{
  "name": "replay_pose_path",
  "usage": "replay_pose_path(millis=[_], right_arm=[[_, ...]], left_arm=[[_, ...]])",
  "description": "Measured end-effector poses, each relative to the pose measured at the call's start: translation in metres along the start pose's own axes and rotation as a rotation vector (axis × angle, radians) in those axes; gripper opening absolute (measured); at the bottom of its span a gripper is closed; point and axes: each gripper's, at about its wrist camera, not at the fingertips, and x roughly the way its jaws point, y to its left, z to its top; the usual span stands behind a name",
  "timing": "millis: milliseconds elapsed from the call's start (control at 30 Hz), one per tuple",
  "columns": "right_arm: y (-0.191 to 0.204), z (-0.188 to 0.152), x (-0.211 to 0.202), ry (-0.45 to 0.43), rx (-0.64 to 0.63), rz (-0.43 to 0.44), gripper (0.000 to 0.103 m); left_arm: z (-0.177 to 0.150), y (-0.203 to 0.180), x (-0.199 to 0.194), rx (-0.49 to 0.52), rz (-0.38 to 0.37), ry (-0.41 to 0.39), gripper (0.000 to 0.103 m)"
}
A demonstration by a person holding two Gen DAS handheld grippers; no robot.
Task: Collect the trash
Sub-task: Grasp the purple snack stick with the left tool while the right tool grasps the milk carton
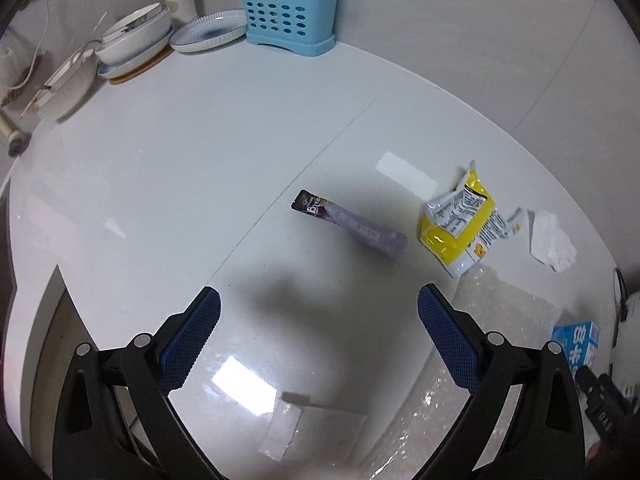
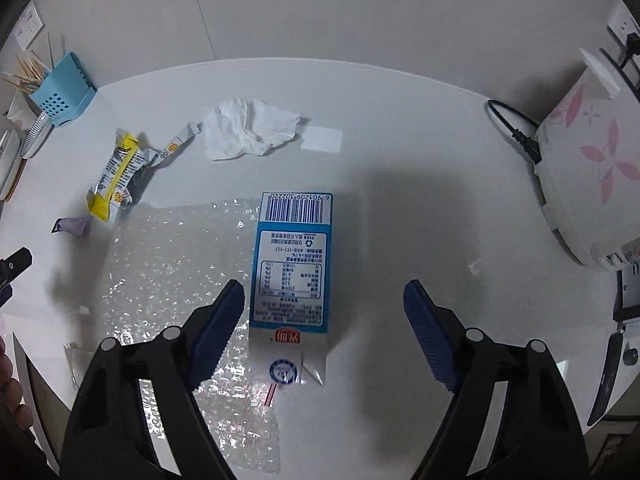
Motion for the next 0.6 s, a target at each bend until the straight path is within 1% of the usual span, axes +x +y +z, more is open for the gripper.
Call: replay_pose_path(millis=[67, 100, 167, 200, 233, 333, 400, 500, 600], right_arm=[[-0.001, 0.004, 0.012, 0.026, -0.002, -0.001, 0.078], [-0.001, 0.006, 0.017, 0.04, -0.003, 0.007, 0.075], [0.0, 0.009, 0.025, 0.064, -0.01, 0.021, 0.066], [0.001, 0.01, 0.029, 0.077, -0.02, 0.019, 0.055], [0.002, 0.011, 0.032, 0.087, -0.032, 0.018, 0.039], [0.004, 0.014, 0.034, 0.078, -0.062, 0.023, 0.039], [0.003, 0.015, 0.033, 0.077, -0.075, 0.035, 0.039], [0.0, 0.017, 0.03, 0.073, -0.086, 0.057, 0.039], [-0.001, 0.024, 0.025, 0.06, -0.111, 0.069, 0.039]], left_arm=[[0.006, -0.004, 0.008, -0.052, 0.014, 0.009, 0.097], [0.009, -0.005, 0.013, -0.082, 0.013, 0.024, 0.097], [0.014, -0.004, 0.025, -0.151, 0.017, 0.055, 0.097], [0.016, -0.004, 0.031, -0.176, 0.024, 0.066, 0.097], [0.019, -0.005, 0.037, -0.204, 0.031, 0.08, 0.097], [0.026, -0.006, 0.054, -0.271, 0.053, 0.116, 0.097], [0.031, -0.005, 0.061, -0.312, 0.067, 0.126, 0.097], [0.038, -0.006, 0.072, -0.358, 0.099, 0.134, 0.097], [0.041, -0.007, 0.086, -0.403, 0.124, 0.17, 0.097]])
